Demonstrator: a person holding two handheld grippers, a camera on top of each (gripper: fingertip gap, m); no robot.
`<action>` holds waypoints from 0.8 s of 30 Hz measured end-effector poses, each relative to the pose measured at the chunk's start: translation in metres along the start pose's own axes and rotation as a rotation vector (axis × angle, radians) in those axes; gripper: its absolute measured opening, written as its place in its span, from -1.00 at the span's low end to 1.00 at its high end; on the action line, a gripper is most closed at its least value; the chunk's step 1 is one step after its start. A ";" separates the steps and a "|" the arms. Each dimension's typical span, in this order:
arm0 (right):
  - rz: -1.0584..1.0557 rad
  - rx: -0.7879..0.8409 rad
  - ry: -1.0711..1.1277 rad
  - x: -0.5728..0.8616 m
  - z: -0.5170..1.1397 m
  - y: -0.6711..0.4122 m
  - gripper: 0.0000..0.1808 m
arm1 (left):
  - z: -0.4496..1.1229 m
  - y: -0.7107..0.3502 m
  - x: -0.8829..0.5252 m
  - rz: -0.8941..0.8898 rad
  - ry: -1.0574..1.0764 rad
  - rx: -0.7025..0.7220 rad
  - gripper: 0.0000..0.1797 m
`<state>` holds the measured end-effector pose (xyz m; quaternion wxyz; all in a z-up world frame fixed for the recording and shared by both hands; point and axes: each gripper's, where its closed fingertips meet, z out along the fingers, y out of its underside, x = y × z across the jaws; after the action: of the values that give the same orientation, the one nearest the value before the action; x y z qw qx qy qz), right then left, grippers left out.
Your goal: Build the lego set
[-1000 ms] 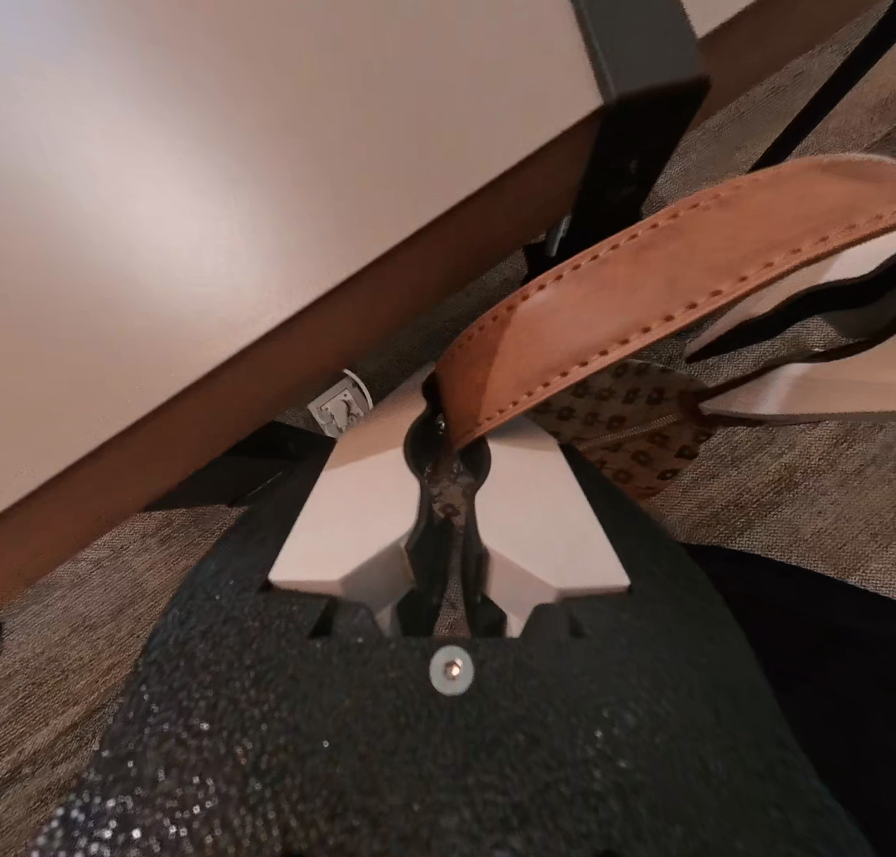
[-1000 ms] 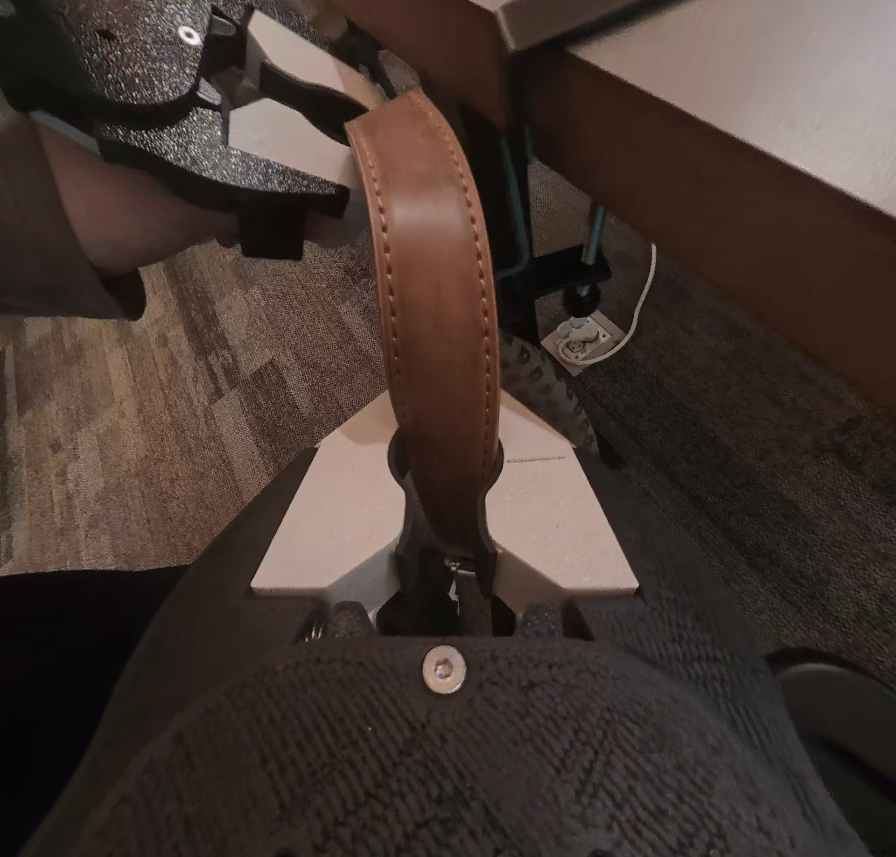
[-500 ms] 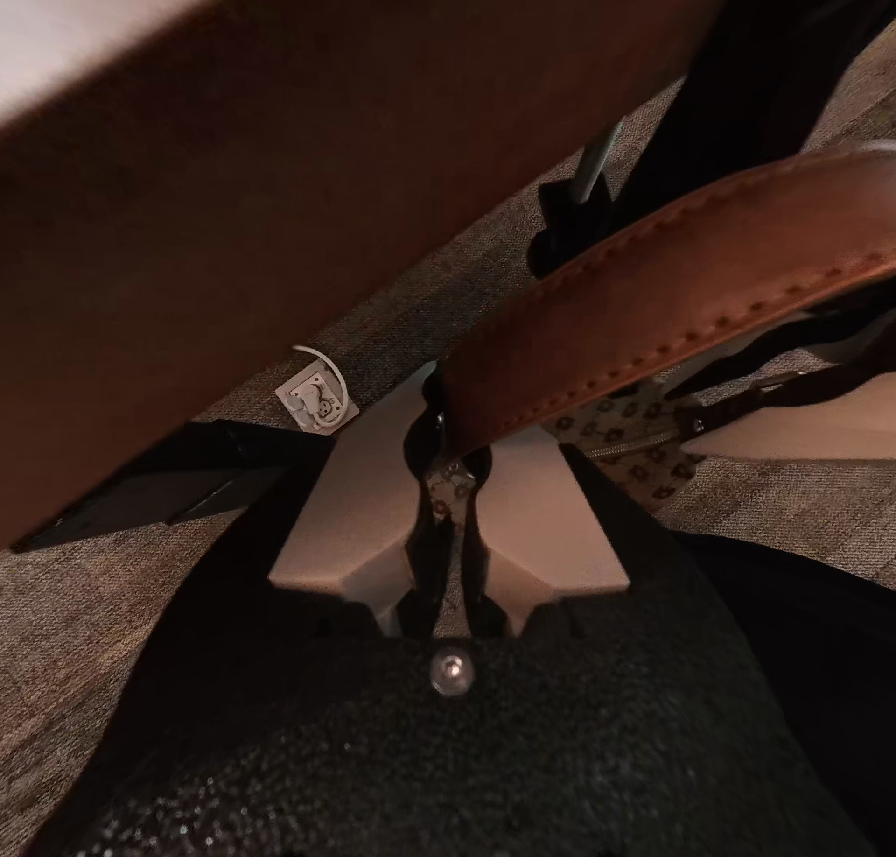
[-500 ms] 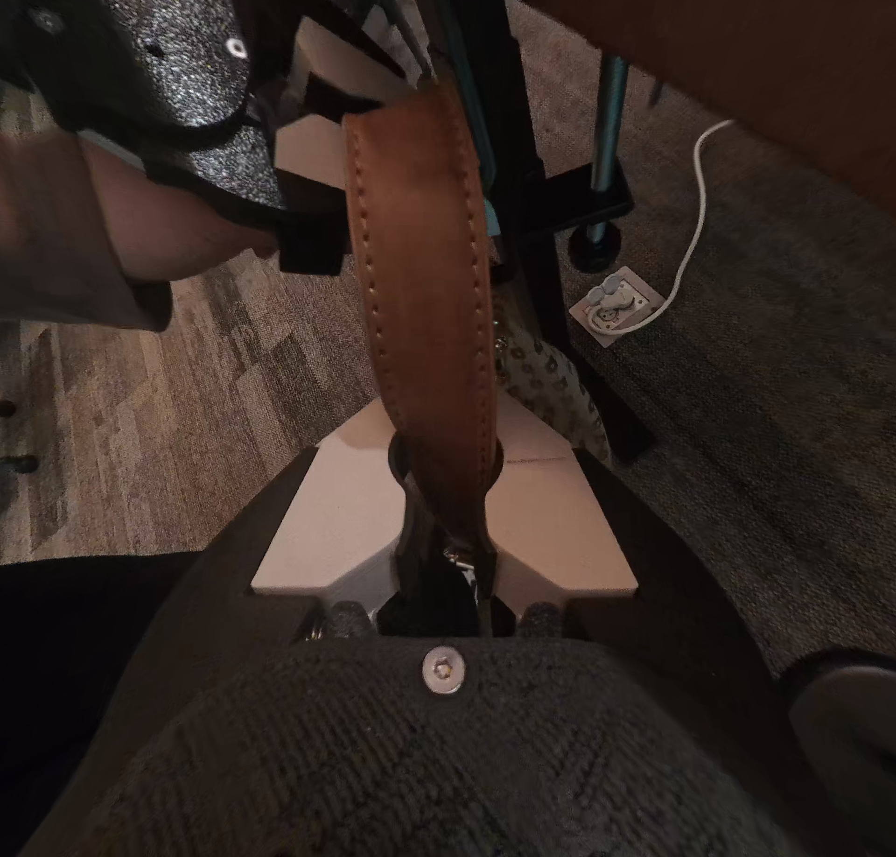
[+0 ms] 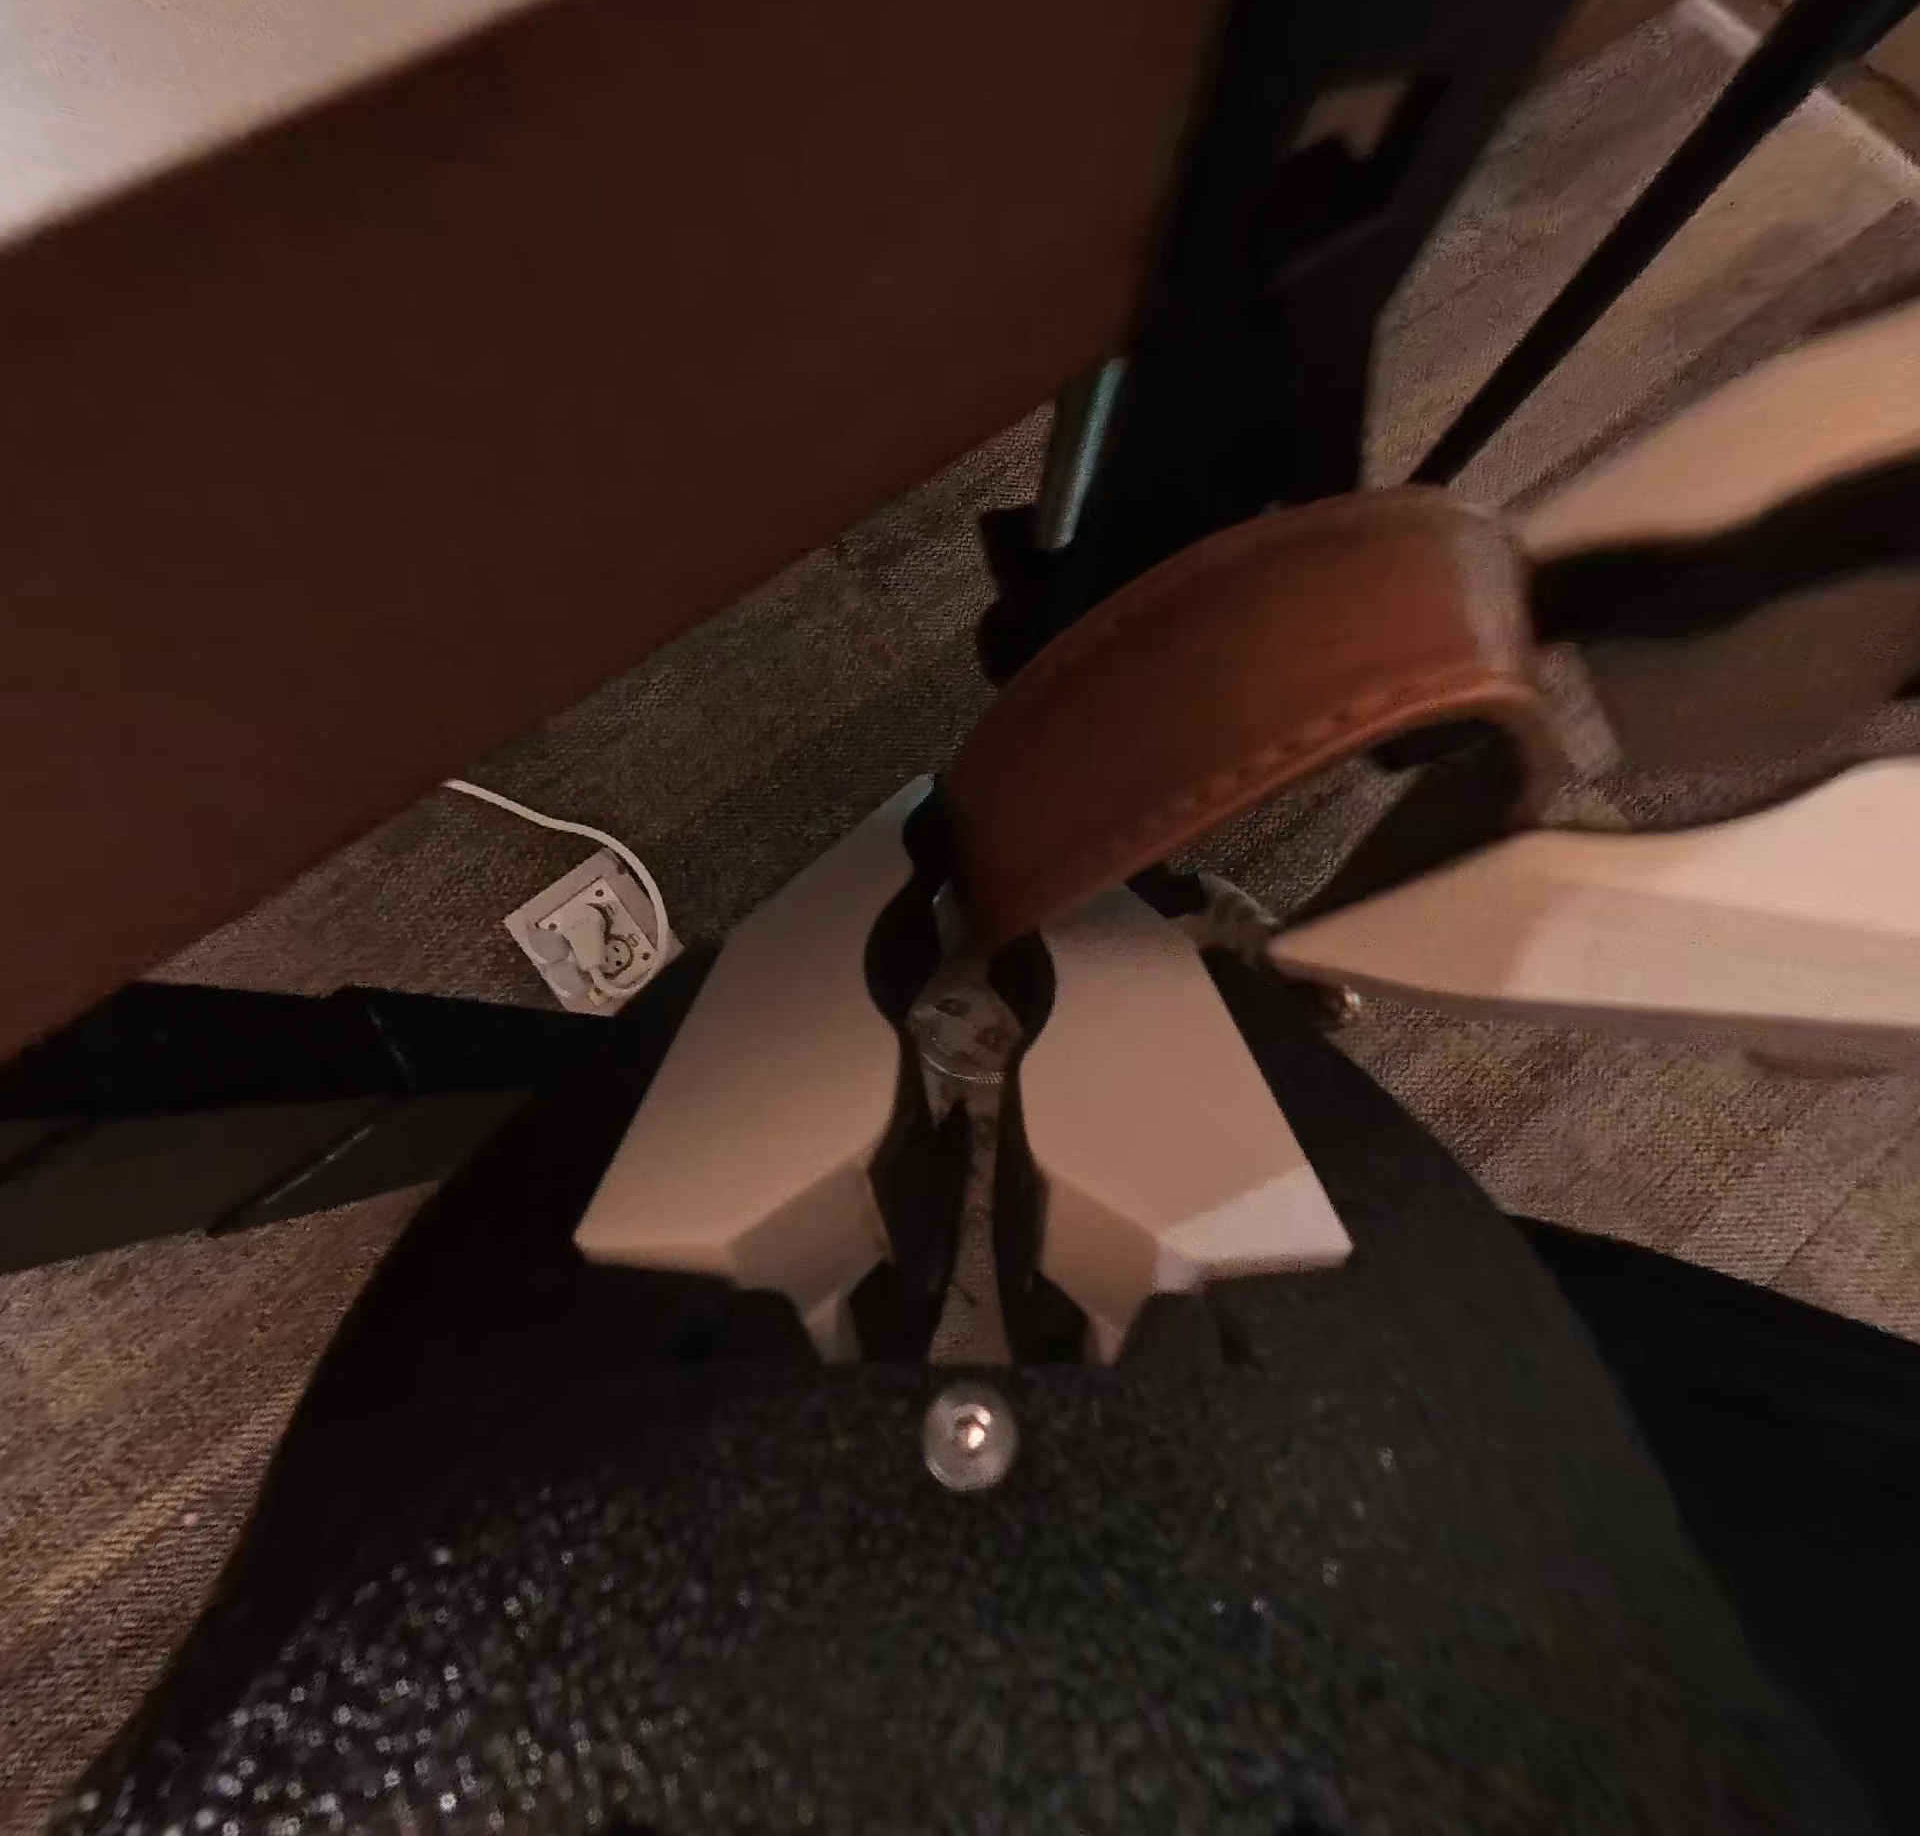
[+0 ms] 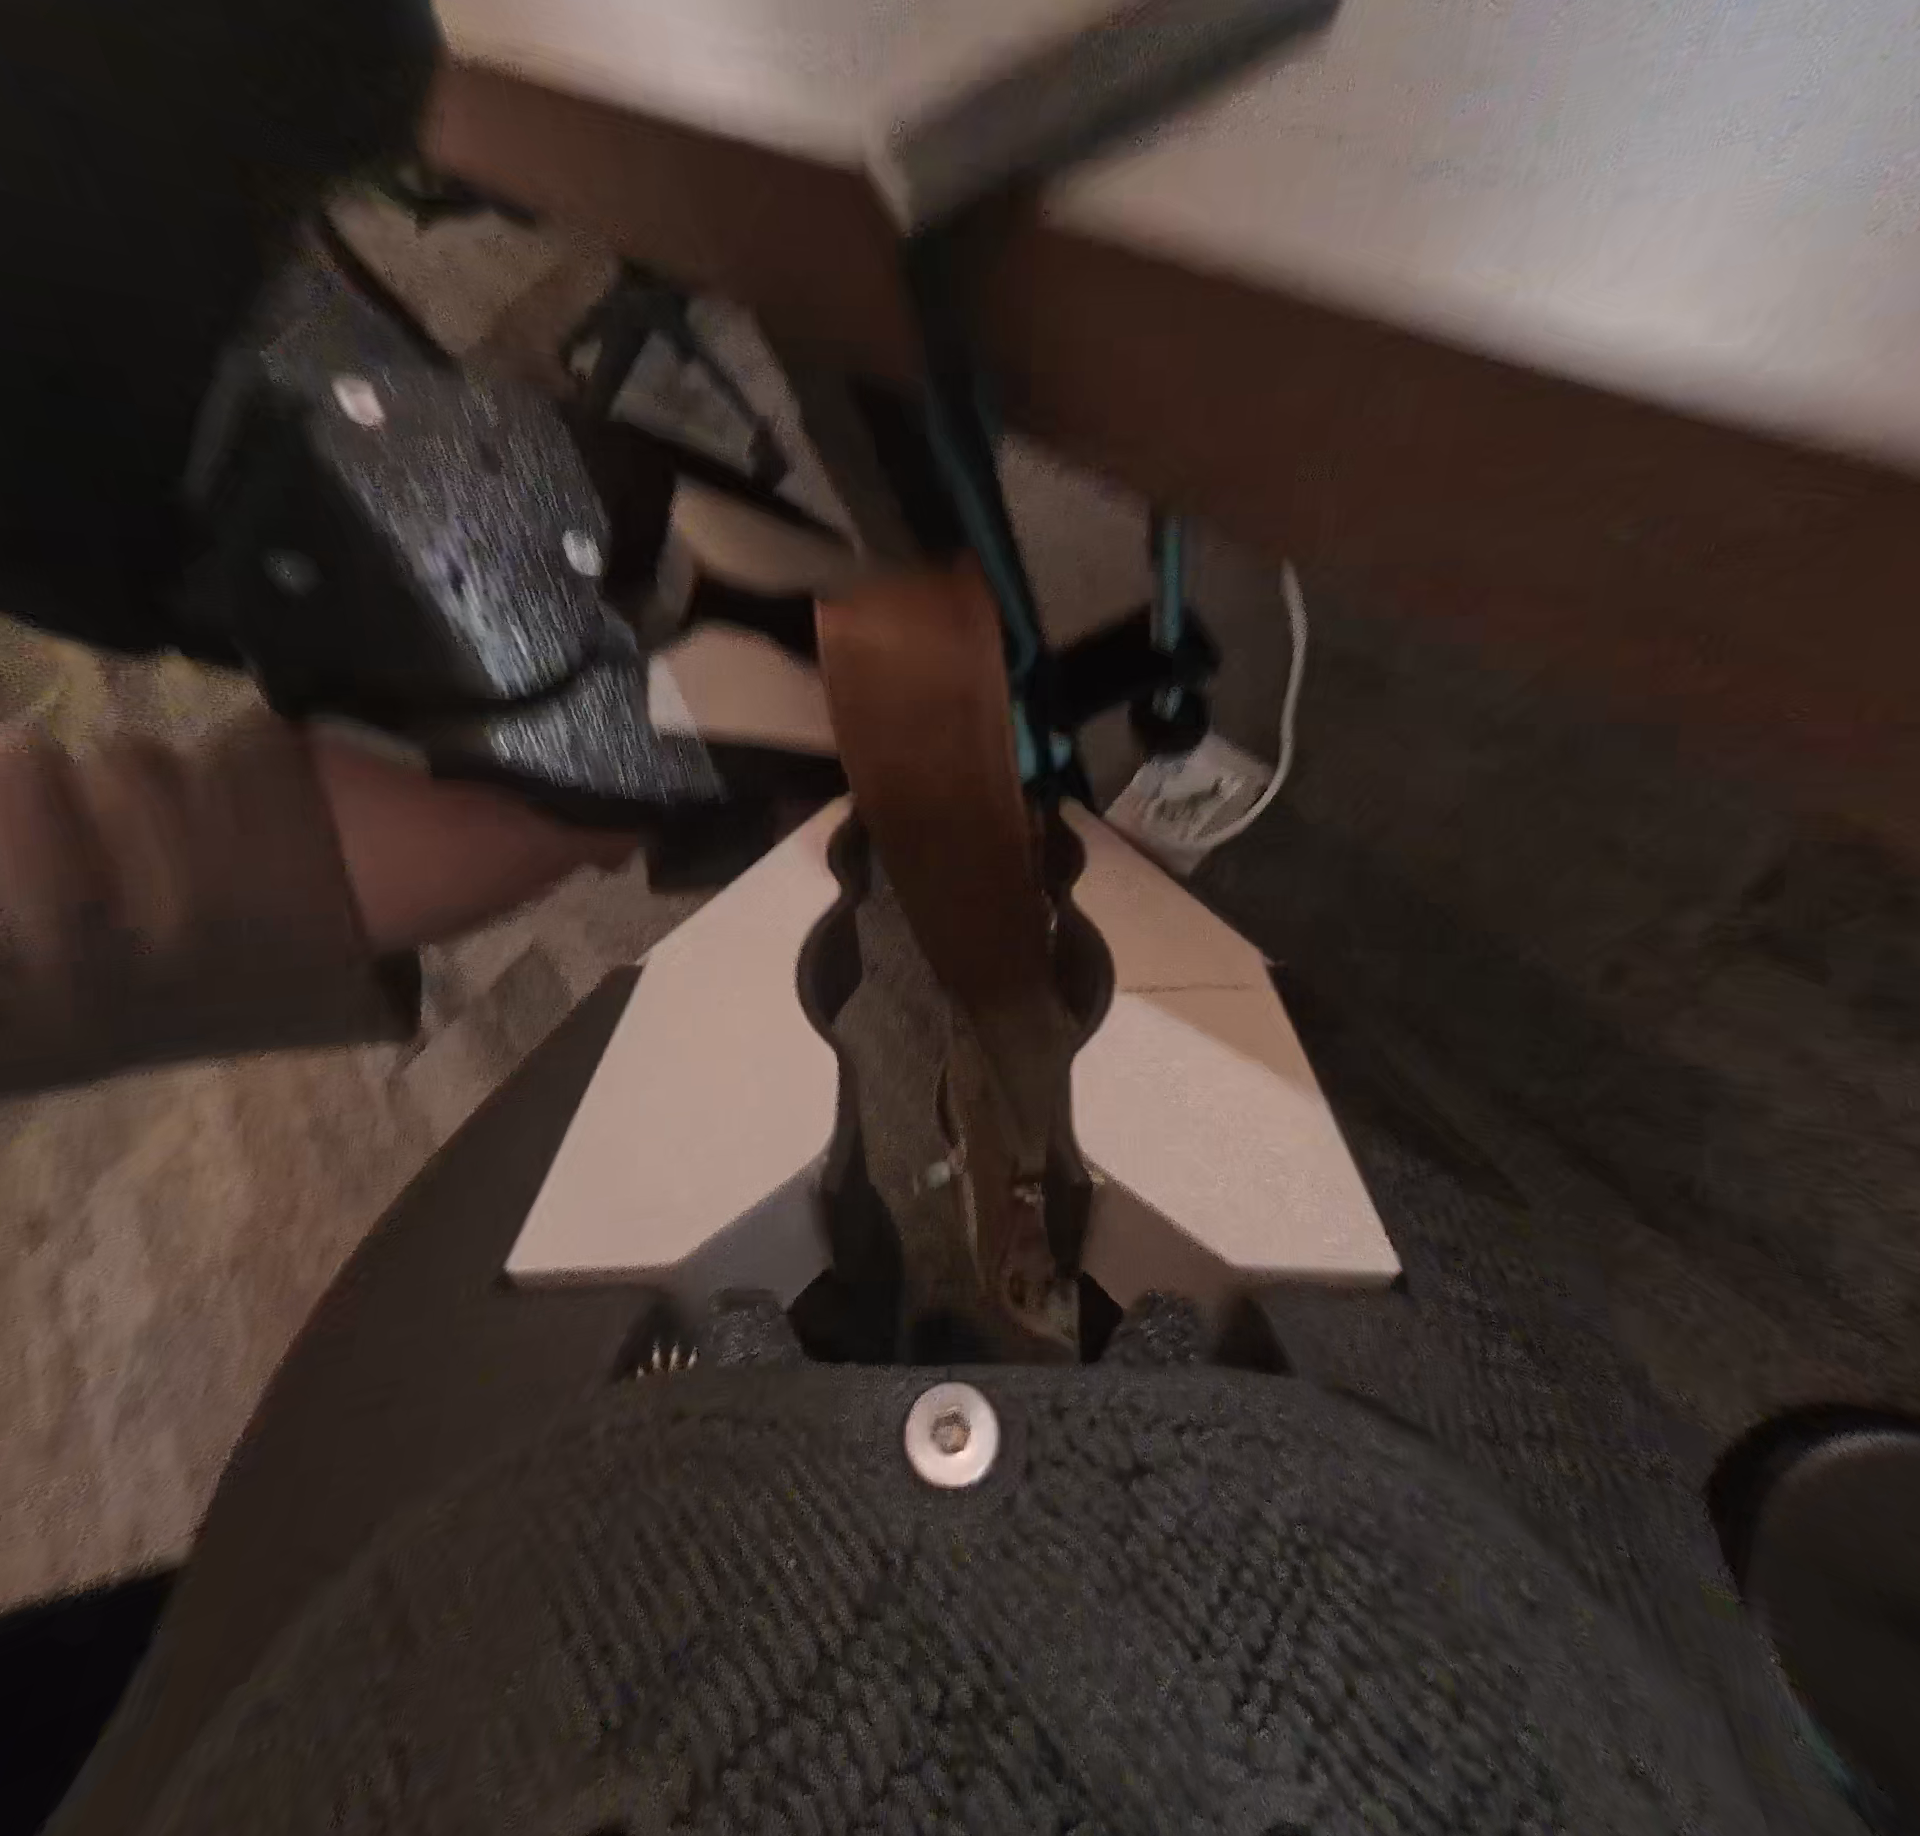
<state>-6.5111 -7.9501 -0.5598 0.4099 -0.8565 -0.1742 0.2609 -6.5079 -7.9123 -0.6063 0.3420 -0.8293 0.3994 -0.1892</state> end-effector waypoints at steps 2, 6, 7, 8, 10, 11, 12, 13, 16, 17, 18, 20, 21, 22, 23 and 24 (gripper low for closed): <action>-0.045 0.038 0.050 0.000 -0.004 -0.018 -0.62 | 0.000 -0.001 -0.001 0.018 -0.030 -0.003 -1.00; -0.118 0.005 0.100 -0.001 -0.005 -0.021 -0.68 | -0.001 -0.001 -0.001 -0.029 -0.018 -0.002 -0.98; -0.120 0.002 0.102 -0.001 -0.006 -0.021 -0.68 | -0.001 0.000 -0.003 -0.030 -0.029 -0.006 -0.96; -0.125 0.005 0.104 -0.001 -0.009 -0.021 -0.68 | -0.003 -0.001 -0.004 -0.029 -0.041 -0.004 -0.92; -0.145 0.011 0.107 -0.003 -0.017 -0.022 -0.58 | -0.010 -0.004 -0.006 -0.034 -0.064 0.024 -0.76; -0.158 0.010 0.107 -0.005 -0.023 -0.021 -0.55 | -0.016 -0.004 -0.009 -0.048 -0.085 0.040 -0.61; -0.174 0.016 0.107 -0.007 -0.031 -0.021 -0.53 | -0.023 -0.004 -0.012 -0.068 -0.093 0.065 -0.47; -0.193 0.025 0.107 -0.010 -0.039 -0.021 -0.49 | -0.032 -0.003 -0.014 -0.093 -0.099 0.087 -0.39; -0.231 0.054 0.115 -0.021 -0.069 -0.027 -0.29 | -0.067 0.006 -0.021 -0.165 -0.125 0.116 -0.08; -0.245 0.072 0.119 -0.026 -0.080 -0.034 -0.23 | -0.084 0.009 -0.022 -0.172 -0.136 0.133 -0.02; -0.264 0.099 0.121 -0.033 -0.092 -0.046 -0.17 | -0.105 0.010 -0.022 -0.169 -0.155 0.163 0.03; -0.309 0.172 0.103 -0.052 -0.111 -0.077 -0.11 | -0.154 0.009 -0.024 -0.162 -0.212 0.230 0.13; -0.335 0.213 0.083 -0.065 -0.117 -0.096 -0.09 | -0.181 0.009 -0.026 -0.158 -0.245 0.259 0.17; -0.363 0.251 0.054 -0.078 -0.122 -0.116 -0.08 | -0.210 0.008 -0.029 -0.161 -0.286 0.286 0.20; -0.387 0.287 0.016 -0.094 -0.124 -0.135 -0.06 | -0.241 0.005 -0.032 -0.167 -0.333 0.317 0.21; -0.410 0.322 -0.032 -0.113 -0.125 -0.155 -0.06 | -0.273 0.002 -0.036 -0.178 -0.386 0.357 0.21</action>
<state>-6.5410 -7.9906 -0.3366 0.5826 -0.7226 -0.3069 0.2104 -6.6909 -7.9983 -0.4198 0.5344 -0.8085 0.2128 -0.1245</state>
